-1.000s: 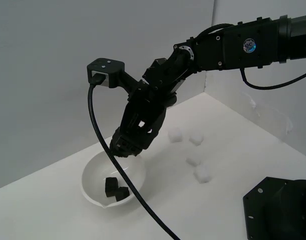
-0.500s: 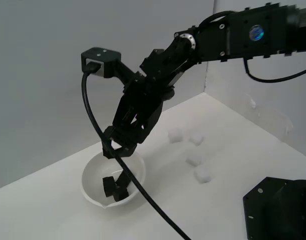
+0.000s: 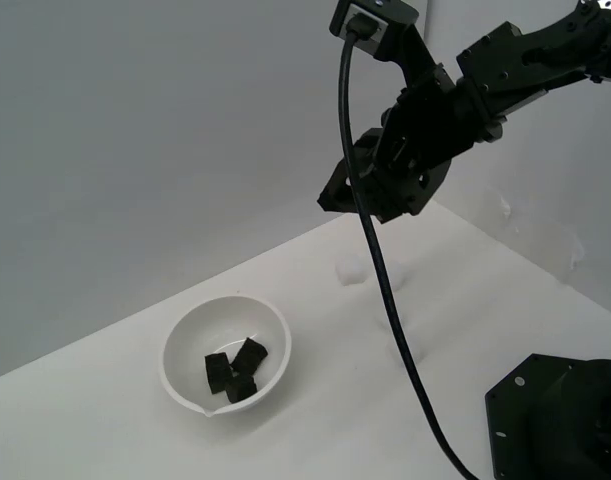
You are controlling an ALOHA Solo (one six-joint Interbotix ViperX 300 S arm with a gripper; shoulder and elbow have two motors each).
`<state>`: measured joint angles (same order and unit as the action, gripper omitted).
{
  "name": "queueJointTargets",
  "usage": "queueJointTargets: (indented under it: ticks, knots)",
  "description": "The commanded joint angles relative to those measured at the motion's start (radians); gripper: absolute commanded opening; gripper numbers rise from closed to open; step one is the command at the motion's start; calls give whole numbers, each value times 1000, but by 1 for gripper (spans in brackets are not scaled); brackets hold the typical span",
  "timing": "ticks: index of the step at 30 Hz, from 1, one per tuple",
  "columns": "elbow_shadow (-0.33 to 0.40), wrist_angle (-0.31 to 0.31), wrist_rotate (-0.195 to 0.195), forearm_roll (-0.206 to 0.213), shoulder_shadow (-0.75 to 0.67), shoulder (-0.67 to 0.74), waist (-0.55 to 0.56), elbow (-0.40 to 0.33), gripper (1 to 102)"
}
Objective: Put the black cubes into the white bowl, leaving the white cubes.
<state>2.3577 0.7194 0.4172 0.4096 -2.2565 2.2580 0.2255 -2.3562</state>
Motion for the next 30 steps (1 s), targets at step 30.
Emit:
queueJointTargets:
  ticks: [30]
  knots:
    - [350, -104, 23, -46, -552, 549, -206, -348, 3]
